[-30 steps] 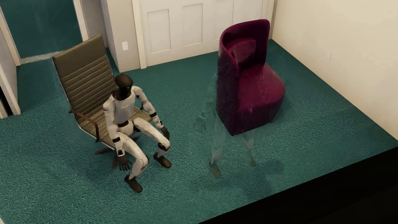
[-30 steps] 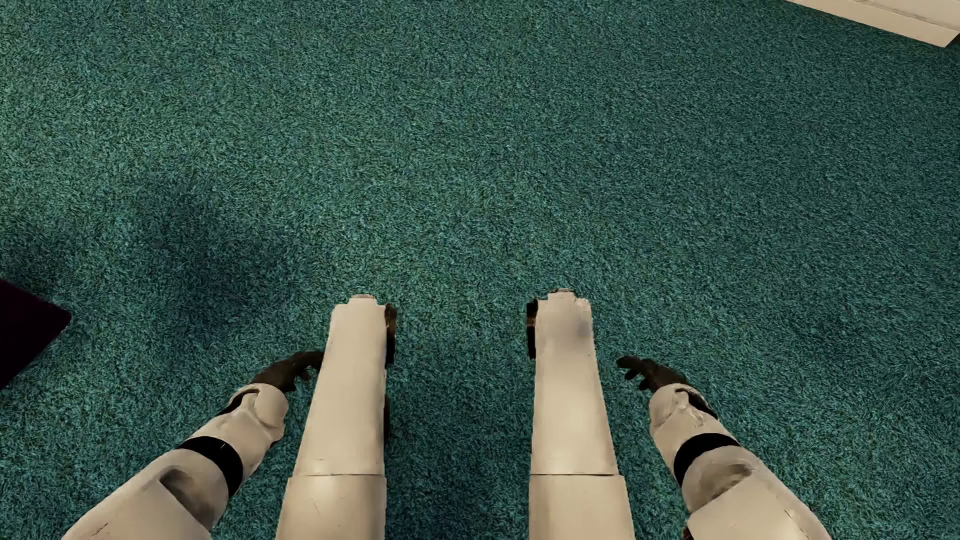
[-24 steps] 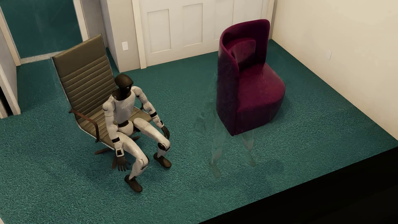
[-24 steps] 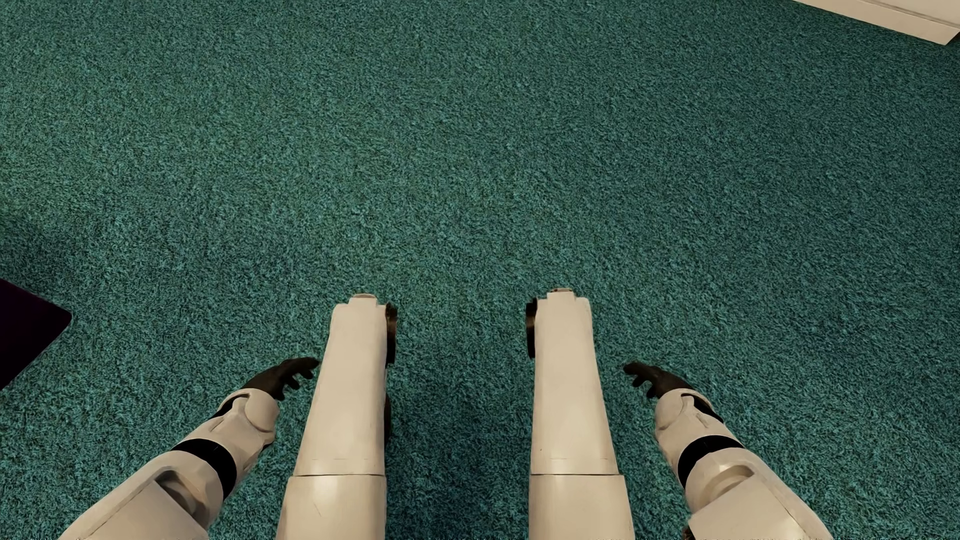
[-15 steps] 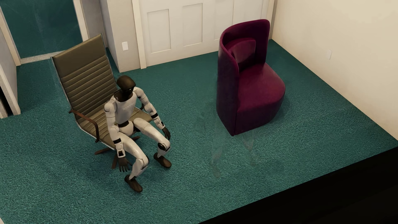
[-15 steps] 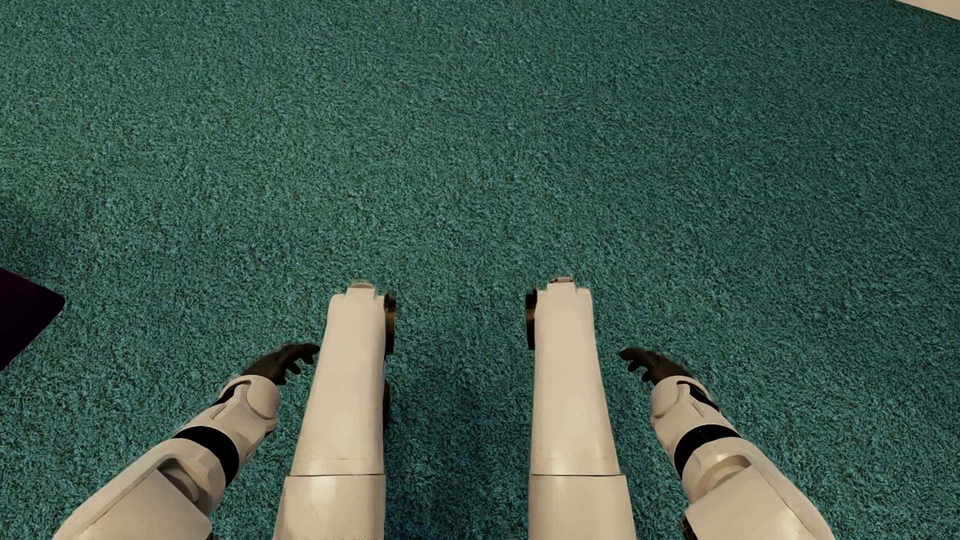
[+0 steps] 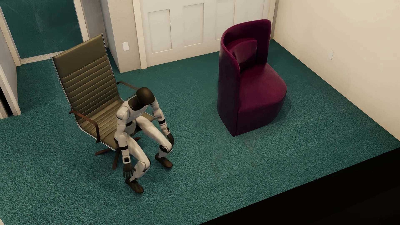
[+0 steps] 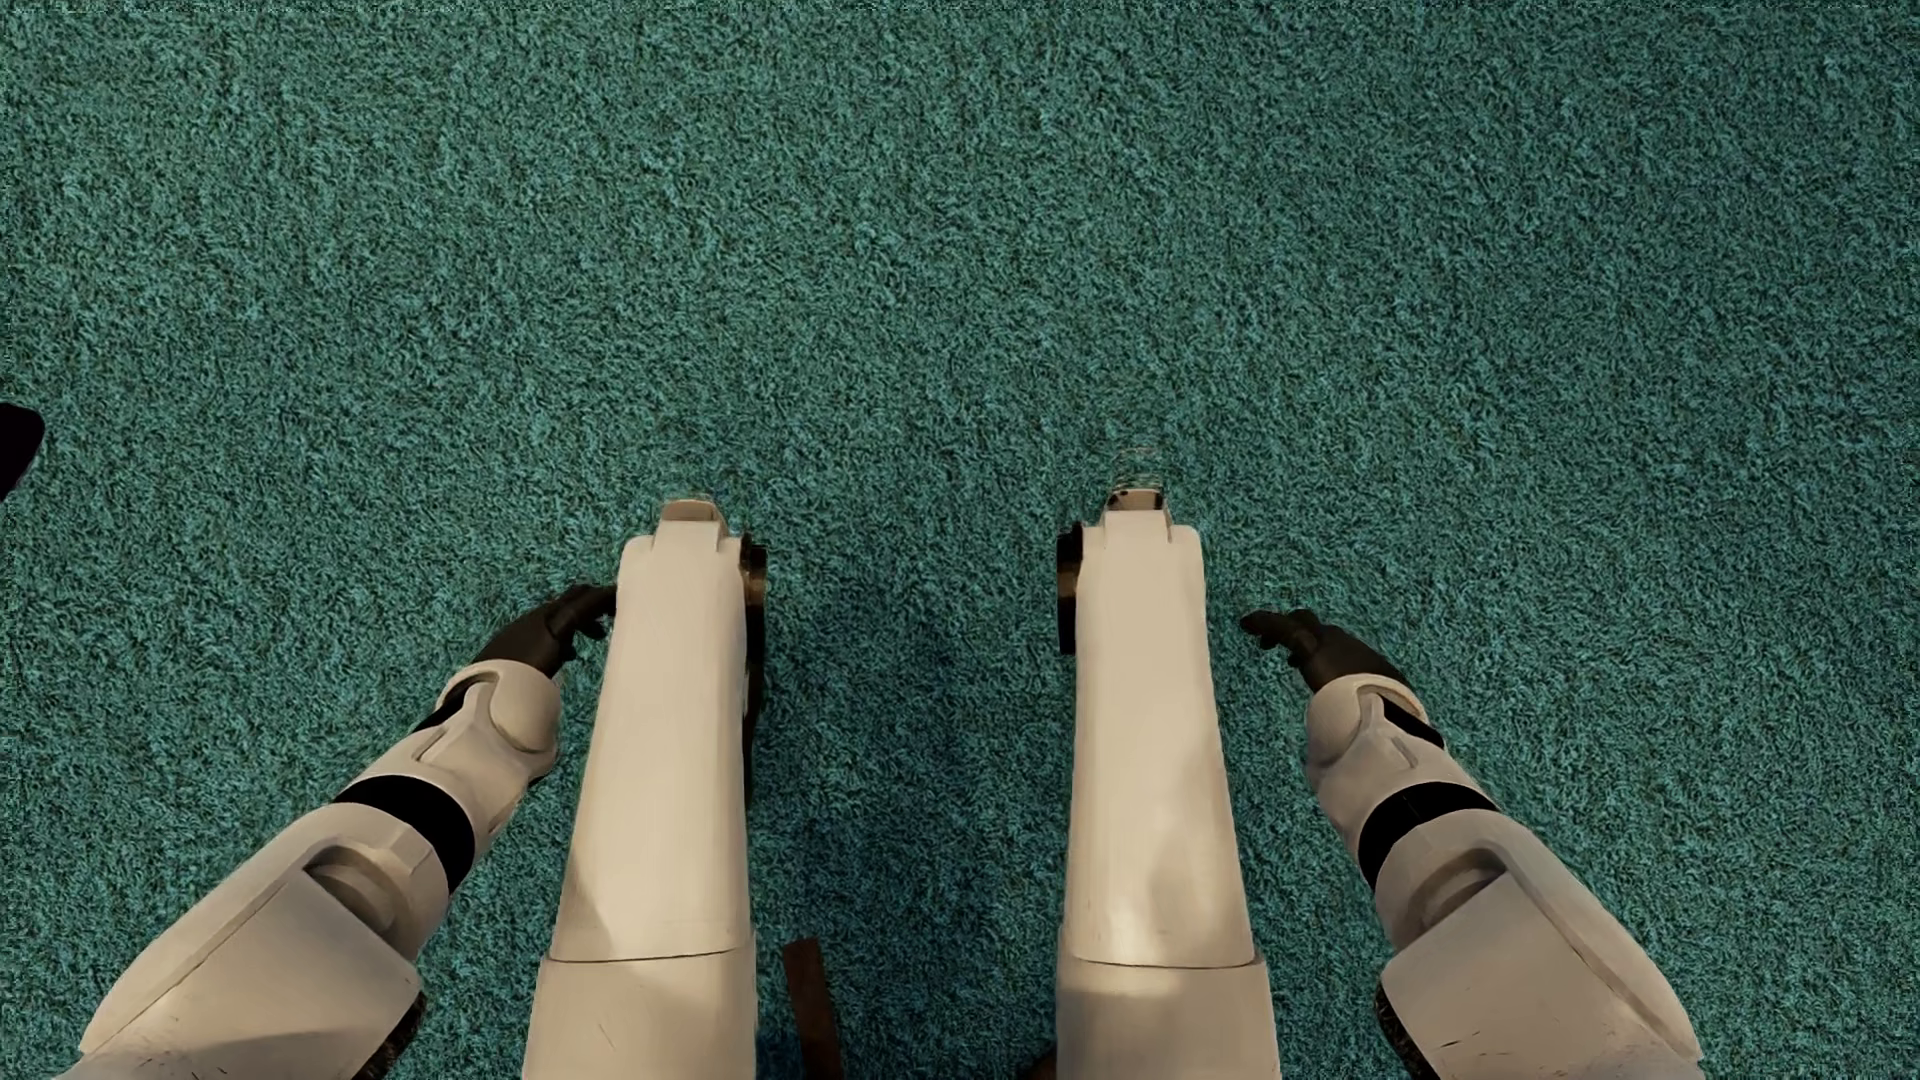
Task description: Get off of the dark chair
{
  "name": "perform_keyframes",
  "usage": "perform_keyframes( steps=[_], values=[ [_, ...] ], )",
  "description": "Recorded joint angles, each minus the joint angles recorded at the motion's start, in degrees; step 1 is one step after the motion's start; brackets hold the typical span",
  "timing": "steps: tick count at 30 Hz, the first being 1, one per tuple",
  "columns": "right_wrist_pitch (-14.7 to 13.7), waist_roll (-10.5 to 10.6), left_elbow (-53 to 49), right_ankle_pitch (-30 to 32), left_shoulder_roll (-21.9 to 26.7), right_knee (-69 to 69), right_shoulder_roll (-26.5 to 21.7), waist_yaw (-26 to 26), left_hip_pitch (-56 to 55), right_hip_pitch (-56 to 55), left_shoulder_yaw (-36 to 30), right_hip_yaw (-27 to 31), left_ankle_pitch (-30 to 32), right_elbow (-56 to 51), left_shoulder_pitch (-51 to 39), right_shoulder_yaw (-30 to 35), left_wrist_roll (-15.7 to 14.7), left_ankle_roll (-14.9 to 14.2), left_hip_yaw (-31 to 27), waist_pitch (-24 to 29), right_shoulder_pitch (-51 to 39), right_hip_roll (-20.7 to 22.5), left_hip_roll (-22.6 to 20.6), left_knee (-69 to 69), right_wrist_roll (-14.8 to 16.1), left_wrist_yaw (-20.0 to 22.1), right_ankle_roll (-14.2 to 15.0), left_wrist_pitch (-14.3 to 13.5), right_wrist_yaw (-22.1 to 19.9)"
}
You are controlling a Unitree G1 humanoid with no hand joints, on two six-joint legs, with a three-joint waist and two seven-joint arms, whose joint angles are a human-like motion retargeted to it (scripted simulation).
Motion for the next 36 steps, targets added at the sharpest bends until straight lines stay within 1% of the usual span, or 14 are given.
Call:
perform_keyframes(
  steps=[5, 9, 12, 14, 15, 17, 23, 24, 26, 28, 29, 32, 34, 36],
  values=[
    [-0.4, 0.47, -0.15, 0.77, 0.27, -18.17, 0.28, 0.03, 14.51, 15.45, 2.31, -3.23, 1.47, -1.25, 8.03, -3.02, 0.95, 1.57, 2.89, -6.23, 10.45, -0.86, -0.35, -18.4, -1.0, -0.12, -1.23, -0.01, -0.12],
    [-0.07, 0.81, -1.16, 1.3, 2.3, -39.36, 0.32, -0.16, 31.62, 33.65, 5.87, -5.8, 5.89, -1.03, 18.05, -5.19, 3.23, 0.14, 4.7, -13.76, 21.85, 0.19, 0.06, -40.04, -3.52, -1.73, -1.79, 0.26, 2.59],
    [-0.75, 1.66, -1.29, 8.84, 4.09, -56.72, -0.58, -0.38, 42.34, 48.29, 7.43, -7.44, 15.76, -1.93, 24.96, -7.71, 5.08, -2.77, 5.66, -18.81, 29.68, 0.56, 0.95, -52.62, -4.53, -3.98, -1.74, 0.27, 4.8],
    [-0.76, 1.65, -0.64, 11.49, 4.57, -66.49, -1.04, 0.5, 43.39, 56.58, 8.47, -9.81, 19.85, -1.21, 26.72, -10.89, 5.58, -9.11, 6.34, -21.48, 33.09, -0.57, 2.48, -51.45, -3.83, -5.29, -0.53, 0.57, 4.35],
    [-0.52, 1.56, -0.45, 12.19, 4.64, -70.59, -1.3, 0.89, 43.29, 60.51, 9.15, -11.34, 21.5, -0.51, 27.35, -12.03, 5.59, -10.77, 6.97, -22.47, 34.37, -1.3, 3.22, -50.29, -3.46, -5.1, 0.1, 0.65, 3.71],
    [-0.31, 0.91, -0.18, 12.27, 4.77, -76.65, -1.69, 1.93, 44.78, 67.67, 10.11, -13.85, 21.25, 1.28, 28.02, -13.04, 5.22, -10.25, 8.19, -23.7, 35.98, -2.52, 4.59, -53.99, -3.39, -5.09, 0.86, 0.63, 3.98],
    [-1.27, -0.15, 1.55, 9.52, 5.98, -83.98, -1.56, 1.83, 49.07, 82.01, 10.51, -18.23, 22.54, 1.65, 29.27, -16.08, 5.63, -4.06, 9.83, -27.94, 34.9, -5.48, 7.01, -78.72, -2.76, -6.37, 3.0, 1.28, 3.39],
    [-1.66, -0.16, 1.54, 10.12, 5.74, -84.11, -1.83, 2.04, 49.58, 83.93, 10.78, -18.69, 23.65, 0.87, 29.4, -16.38, 5.75, -5.38, 10.66, -28.22, 34.77, -6.5, 6.78, -76.29, -2.27, -6.57, 4.09, 1.31, 2.8],
    [-2.78, -0.55, 1.73, 13.56, 4.42, -79.82, -2.36, 2.37, 50.77, 85.63, 10.55, -19.6, 27.16, -0.47, 29.52, -17.24, 6.34, -4.21, 11.57, -28.48, 35.4, -10.21, 4.25, -73.8, -1.16, -6.67, 8.31, 1.02, 0.97],
    [-2.53, -0.8, 1.27, 22.82, 4.23, -65.3, -2.3, 1.61, 55.78, 80.56, 9.2, -17.38, 25.05, -1.19, 30.37, -18.5, 7.31, 0.79, 11.67, -28.85, 36.1, -12.98, 1.76, -75.93, -1.32, -6.52, 12.22, 1.29, 0.98],
    [-2.44, -1.36, 0.69, 27.39, 4.95, -56.57, -1.61, 0.54, 59.25, 76.32, 8.27, -15.87, 25.7, -1.35, 30.2, -19.7, 8.12, 3.11, 12.28, -28.22, 36.01, -13.41, 0.64, -79.02, -1.05, -6.33, 11.84, 1.39, 0.4],
    [-2.08, -1.12, 0.58, 20.93, 6.5, -41.48, 0.7, -3.2, 65.77, 63.39, 4.29, -11.37, 23.98, -1.43, 28.16, -23.25, 7.86, 4.2, 13.07, -26.07, 37.71, -9.34, -0.65, -82.21, -1.62, -4.64, 9.15, 1.5, 0.01],
    [-1.18, -1.01, 0.29, 17.77, 7.58, -46.56, 1.87, -5.24, 69.83, 55.98, 4.5, -9.45, 21.43, -0.54, 27.15, -24.31, 6.6, 4.24, 13.23, -25.75, 38.63, -4.8, -1.01, -84.5, -3.3, -4.3, 6.64, 1.16, 2.53],
    [-1.38, -0.95, 0.16, 19.15, 8.75, -61.85, 3.03, -6.53, 74.17, 51.79, 4.42, -8.6, 18.89, 1.04, 26.72, -24.76, 5.5, 3.92, 13.47, -25.65, 38.95, -0.35, -1.11, -86.82, -2.46, -4.0, 5.71, 0.33, 2.75]
  ],
)
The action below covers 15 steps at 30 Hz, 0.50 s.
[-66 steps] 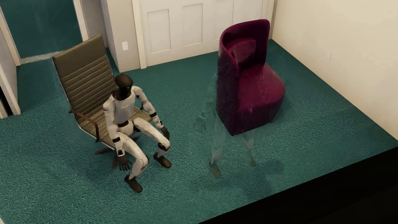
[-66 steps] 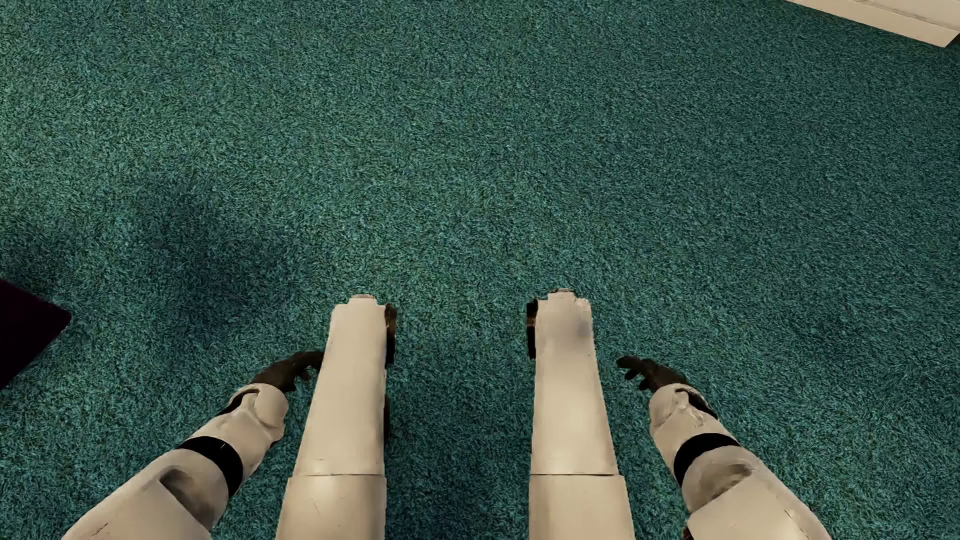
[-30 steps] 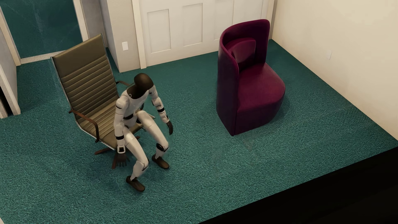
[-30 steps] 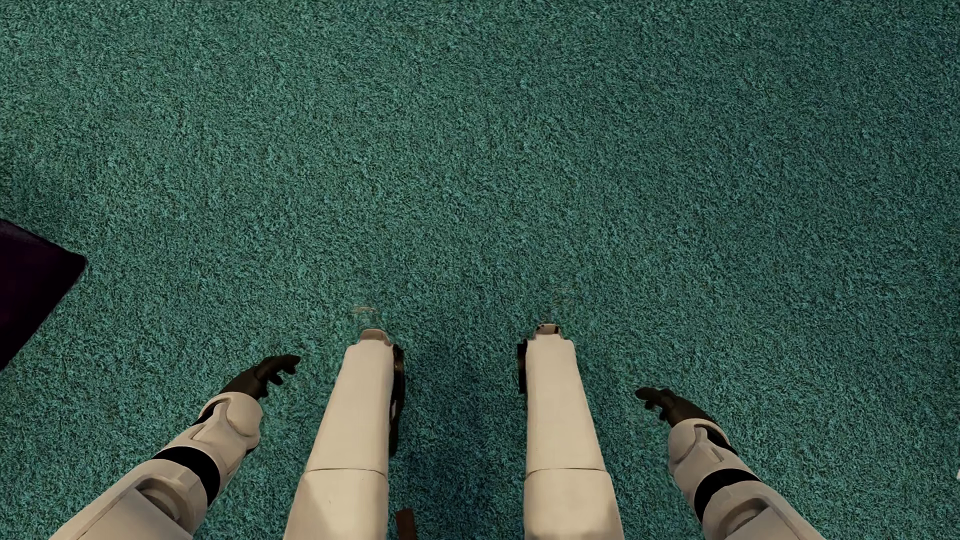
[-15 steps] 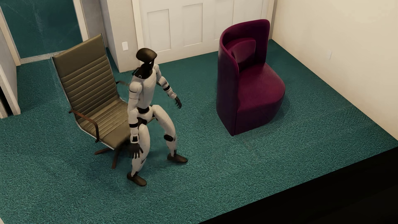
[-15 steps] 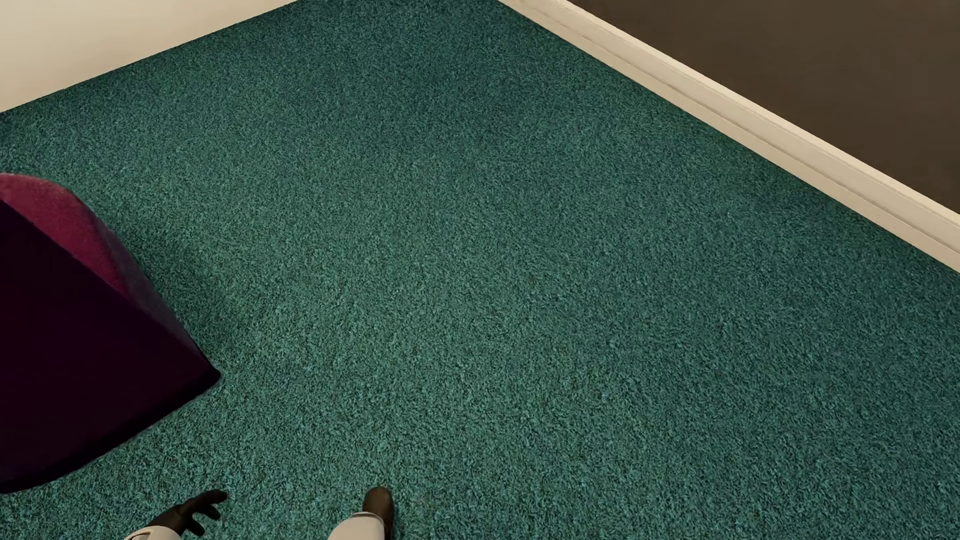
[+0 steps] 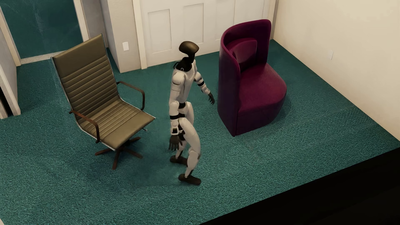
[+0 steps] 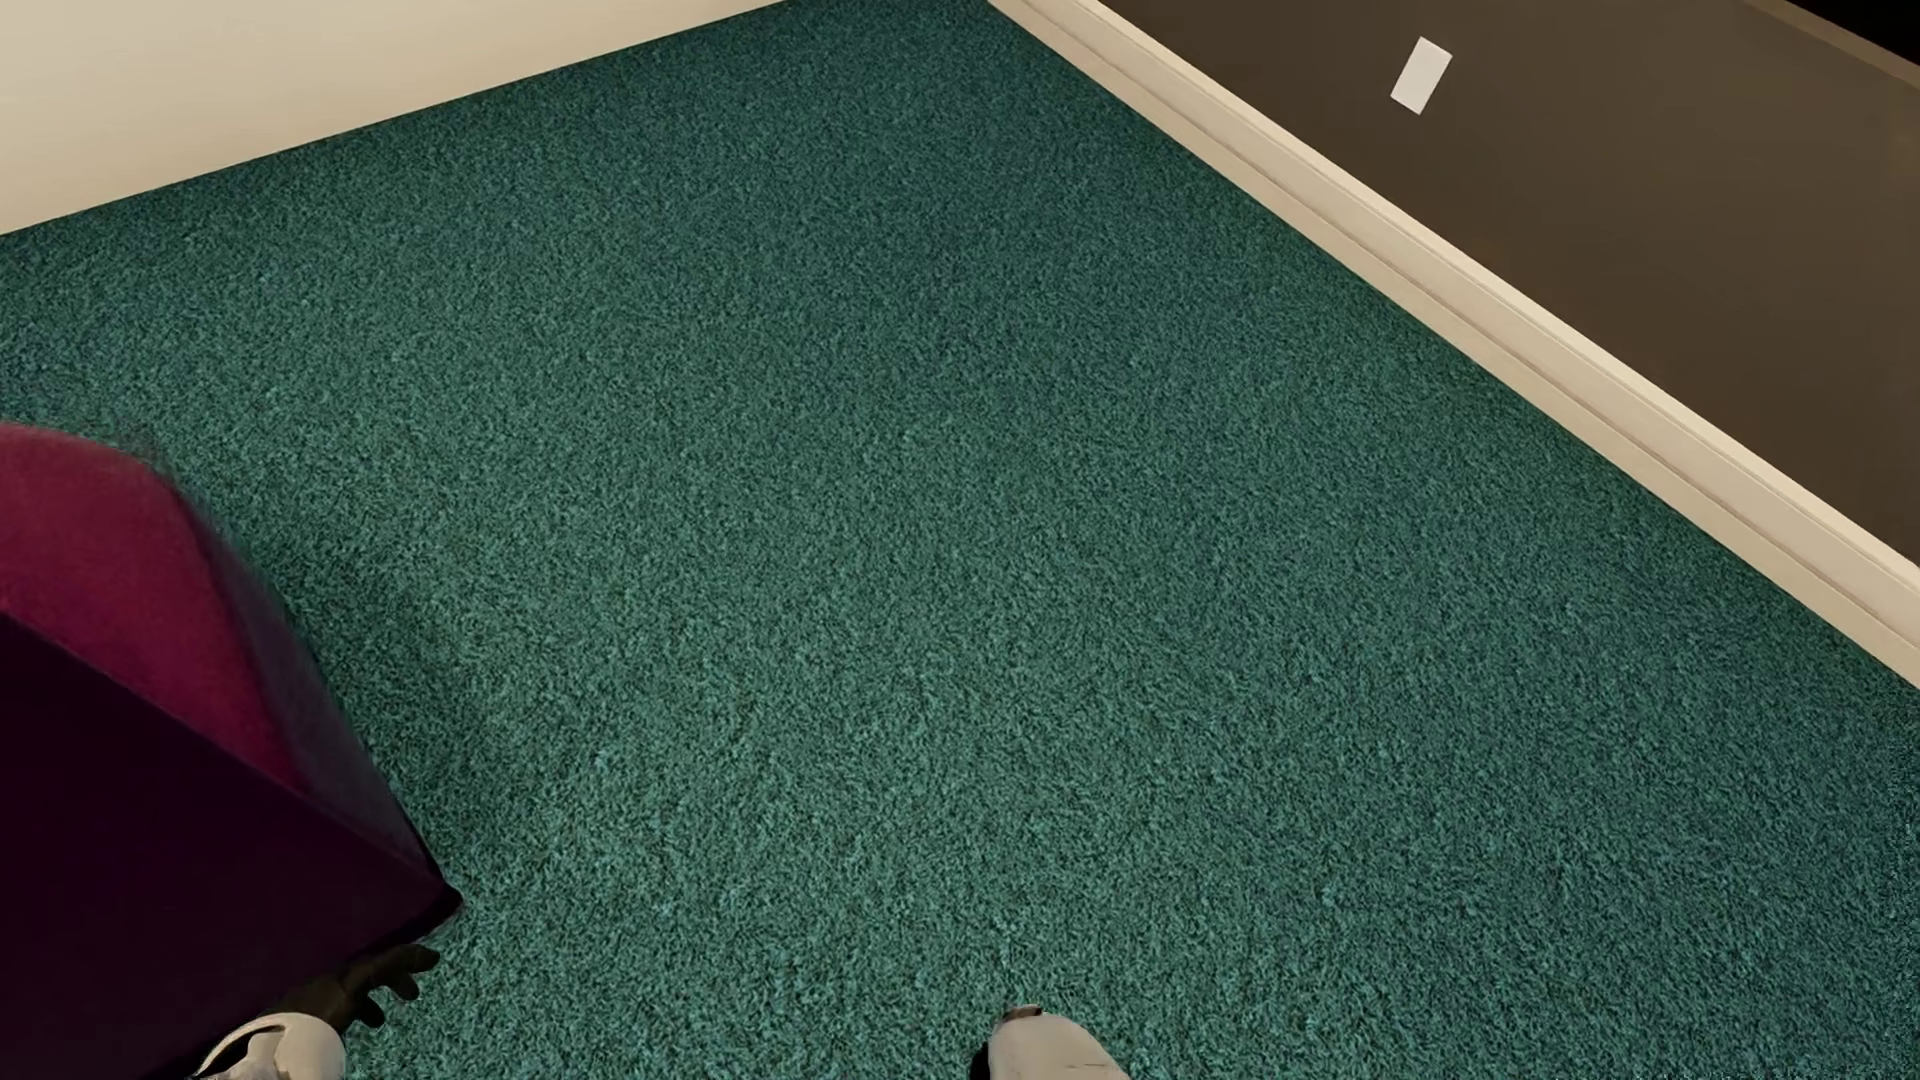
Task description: Get off of the dark chair
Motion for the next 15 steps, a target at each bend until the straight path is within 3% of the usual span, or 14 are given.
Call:
perform_keyframes(
  steps=[3, 5, 6, 7, 8, 9, 11, 12, 15],
  values=[
    [0.3, -0.36, 0.95, 8.77, 0.23, -24.17, 0.07, -1.02, 5.72, 1.54, -1.57, -1.72, -1.75, 0.91, 0.21, -0.71, -0.36, 0.59, 1.14, -1.02, 2.09, 3.33, -1.31, -0.81, 1.18, 0.03, -0.27, -0.54, -0.33],
    [1.03, -0.18, 0.99, 7.87, -1.13, -22.04, -1.38, -0.8, 8.57, 4.24, -0.37, -3.79, -2.36, 1.59, 0.85, -1.78, 0.85, 0.53, 1.48, -2.31, 4.34, 1.98, -2.54, 3.65, 0.94, -0.93, 0.5, -0.17, 0.43],
    [1.33, 0.66, 0.74, 9.13, -2.0, -22.52, -2.13, -0.14, 8.41, 6.22, 0.65, -3.93, -1.99, 2.02, 1.45, -1.87, 0.68, -1.14, 1.78, -2.91, 5.09, 1.86, -1.95, 9.52, 1.52, -0.18, -0.29, -0.14, -0.09],
    [1.41, 1.34, 0.72, 9.2, -2.54, -21.36, -2.36, 0.68, 6.49, 8.32, 1.8, -3.02, 0.57, 3.24, 2.27, -1.03, -0.26, -6.41, 2.06, -2.87, 4.78, 2.39, 0.1, 18.78, 2.03, 0.16, -1.16, -0.01, 0.22],
    [1.92, 1.75, 0.55, 8.09, -2.81, -20.38, -2.45, 1.49, 3.08, 10.56, 2.36, -2.6, 7.51, 3.34, 3.2, -0.26, -1.48, -14.56, 2.52, -2.73, 4.51, 2.68, 2.76, 29.78, 2.67, -0.12, -2.57, 0.51, 0.19],
    [2.05, 2.29, 0.29, 5.92, -3.01, -19.91, -2.78, 2.28, -1.23, 13.17, 2.06, -3.09, 12.23, 2.24, 3.38, 0.06, -2.43, -18.06, 2.67, -2.15, 4.22, 2.66, 5.29, 40.99, 3.7, -1.1, -4.54, 0.92, -0.37],
    [0.96, 2.26, 1.39, 3.51, -3.68, -19.8, -2.76, 3.93, -7.7, 17.95, 0.89, -3.69, 7.35, 1.04, 3.37, -0.08, -2.51, -14.46, 1.44, -0.74, 2.27, 2.06, 7.19, 51.43, 3.7, -0.23, -5.05, 1.17, -1.86],
    [0.6, 1.98, 1.72, 2.53, -4.01, -19.8, -2.7, 4.37, -10.34, 19.35, 1.78, -3.35, 5.61, 0.23, 4.17, 0.93, -2.83, -14.02, 0.61, -1.19, 1.71, 1.32, 7.86, 50.71, 4.17, -0.54, -4.58, 1.42, -2.97],
    [-0.75, 2.08, 1.75, -0.5, -4.68, -19.54, -3.24, 5.84, -13.71, 21.6, 4.41, -2.44, 4.26, -2.48, 5.81, 3.5, -2.87, -10.5, -1.86, -2.85, 0.39, -1.56, 8.36, 32.05, 3.86, -1.04, -2.11, 1.09, -4.09]
  ],
)
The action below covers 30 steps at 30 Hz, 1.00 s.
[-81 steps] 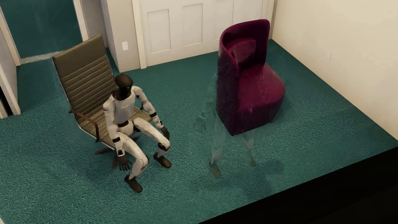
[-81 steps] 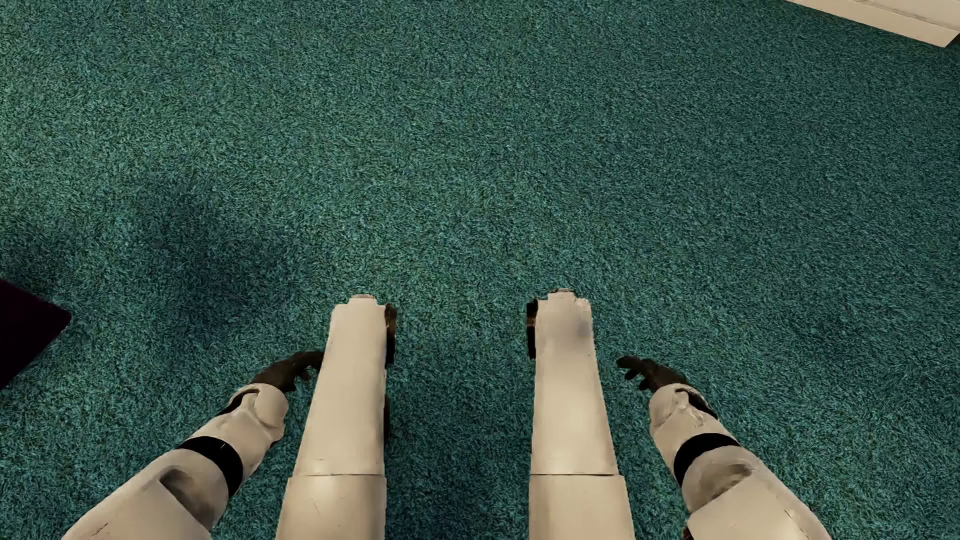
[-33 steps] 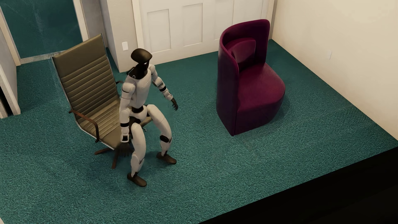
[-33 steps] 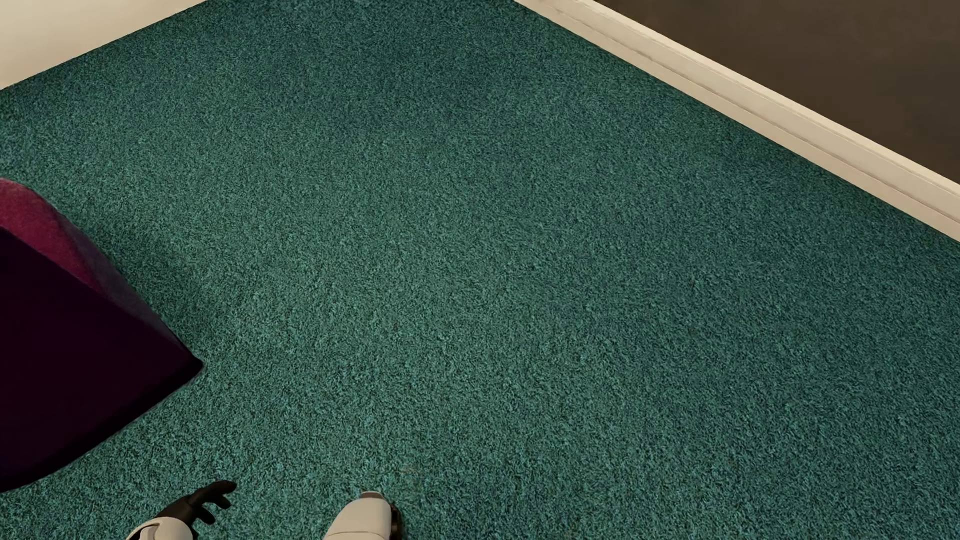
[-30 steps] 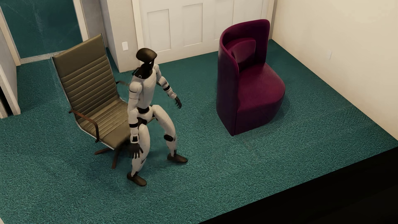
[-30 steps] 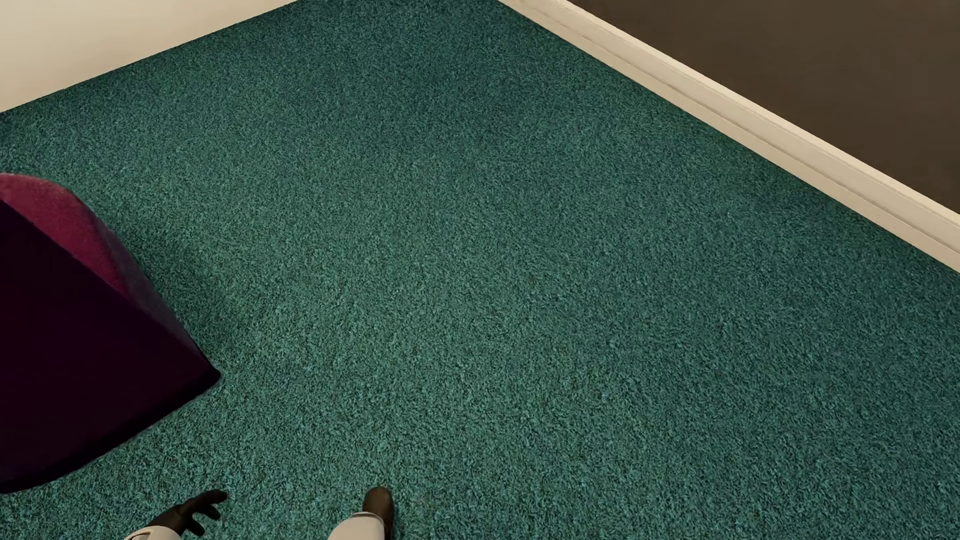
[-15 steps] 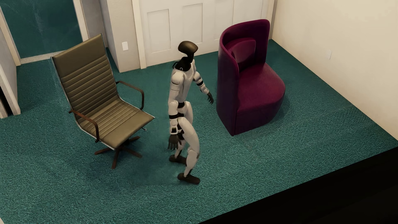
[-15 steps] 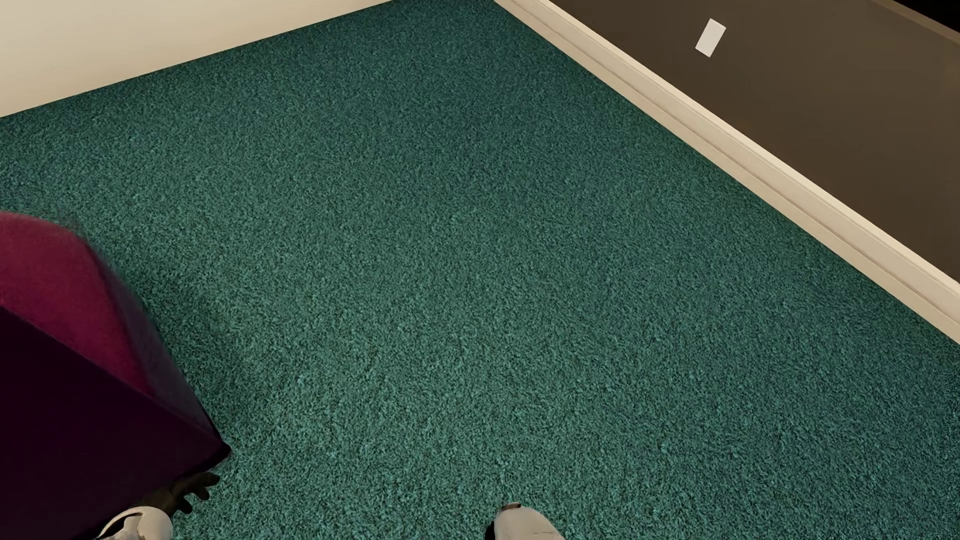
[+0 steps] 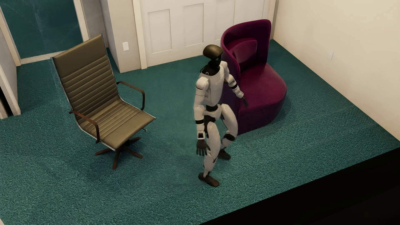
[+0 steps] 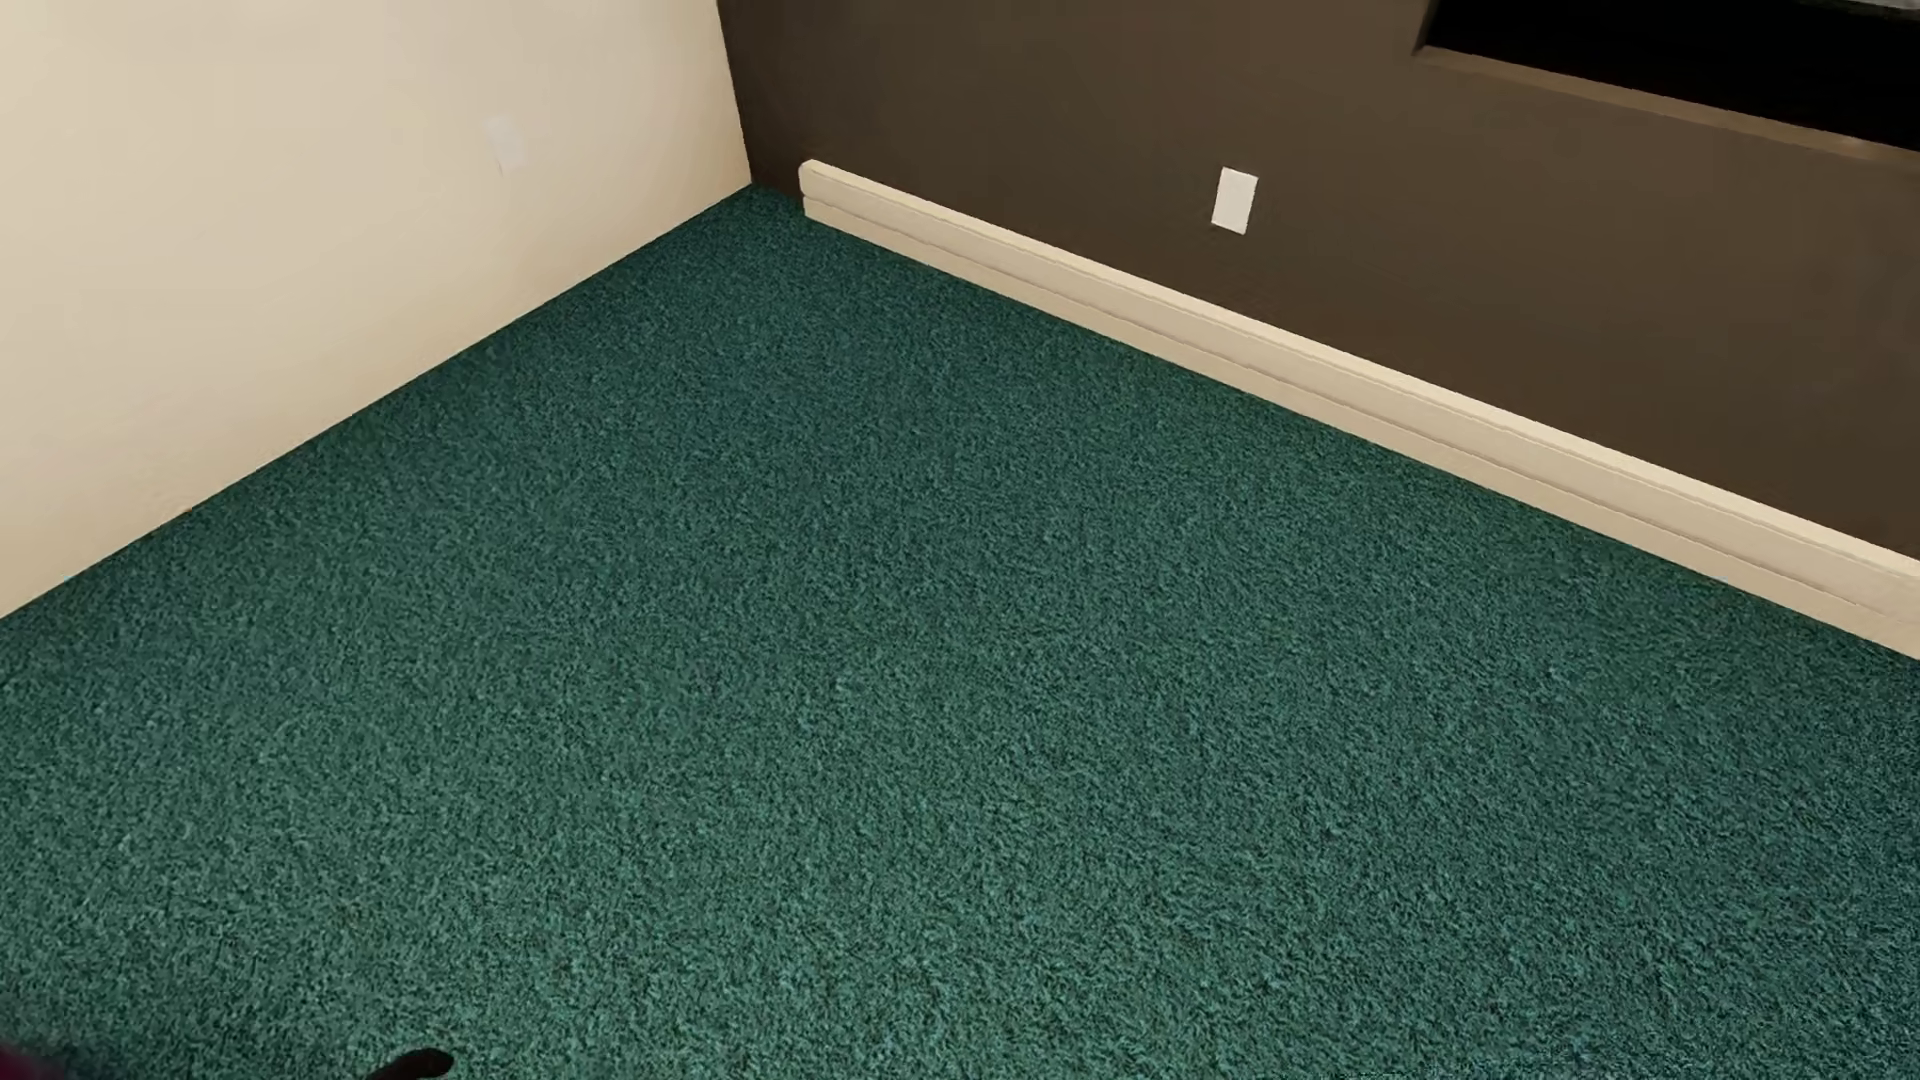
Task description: Get off of the dark chair
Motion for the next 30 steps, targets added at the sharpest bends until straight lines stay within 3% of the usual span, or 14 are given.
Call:
perform_keyframes(
  steps=[3, 6, 10, 11, 12, 15, 16, 19, 23, 30],
  values=[
    [-0.57, 0.75, 0.53, -4.21, 0.31, 7.2, -0.1, -0.49, 0.51, -3.44, 1.16, 2.16, 8.24, -0.38, 1.64, 3.98, -0.63, 1.35, -4.64, -1.58, -1.33, -2.91, 1.58, -22.27, 0.08, 0.16, 2.26, -0.01, -0.24],
    [-0.67, 1.36, 0.15, -4.37, 1.1, 8.1, 0.32, -1.04, 0.86, -4.97, 1.81, 4.56, 13.91, 0.57, 2.13, 5.5, -0.28, -1.48, -6.12, -2.41, -1.79, -5.34, 3.7, -25.31, 0.03, -0.08, 4.35, -0.24, 0.01],
    [-0.69, 0.88, -1.57, 0.73, 3.15, 8.89, 0.53, -2.06, 5.79, -11.28, 2.98, 6.62, 0.95, 1.95, 2.35, 6.07, 1.97, 2.12, -3.79, -3.2, -2.5, -9.23, 1.75, -26.81, -2.47, -0.63, 8.14, -1.47, 1.55],
    [-0.8, 0.33, -1.59, 2.95, 3.48, 8.88, 1.1, -2.19, 6.04, -12.66, 2.86, 6.9, 0.47, 3.59, 1.49, 4.8, 1.51, 2.03, -3.44, -2.68, -3.68, -9.97, 0.93, -26.99, -1.37, 0.07, 8.48, -1.94, 1.32],
    [-0.32, 0.07, -1.12, 4.64, 3.4, 8.97, 1.44, -2.01, 5.92, -13.7, 2.66, 6.94, 0.54, 4.49, 0.85, 4.94, 1.16, 1.85, -2.74, -2.65, -3.79, -10.19, 0.07, -26.83, -1.11, 1.18, 8.52, -1.95, 0.93],
    [1.51, -0.5, -1.32, 2.66, 3.97, 10.92, 1.82, -1.92, 8.21, -14.81, 5.47, 4.19, -0.6, 4.98, 0.87, 7.39, 0.58, 3.69, -1.33, -2.95, -3.74, -8.0, -1.17, -30.19, -4.99, 1.26, 6.48, -2.2, 6.67],
    [-0.43, -1.08, -1.83, 0.94, 4.42, 10.04, 2.7, -2.23, 8.67, -13.77, 4.12, 3.4, -1.37, 6.52, 1.32, 8.4, -0.14, 0.95, -0.98, -2.32, -4.9, -6.76, -0.9, -30.43, -6.15, 0.33, 7.33, -2.45, 3.79],
    [-0.94, -1.61, -0.14, -0.49, 2.96, 5.85, 2.55, -2.29, 9.39, -11.21, 4.17, 2.05, -0.84, 6.35, 1.78, 8.37, -1.25, 2.67, -0.41, -2.73, -5.14, -4.52, -1.98, -32.0, -5.37, 0.78, 5.03, -2.55, 2.93],
    [-1.61, -2.14, -0.81, 3.25, 0.46, -1.8, 1.92, -1.65, 8.0, -8.67, 3.62, 0.95, -0.25, 5.88, 2.83, 8.83, -1.85, 4.36, -0.26, -2.32, -4.36, -3.66, -2.33, -31.8, -4.52, 2.12, 5.14, -3.63, 0.38],
    [-1.58, -1.72, -0.26, 3.53, -1.04, -5.11, 2.25, -1.64, 5.3, -8.42, 2.61, -0.25, 2.58, 6.91, 2.3, 8.29, -2.86, 4.0, -1.33, -1.34, -4.11, -2.1, -0.59, -32.88, -4.0, 2.09, 5.04, -3.15, 0.85]
  ],
)
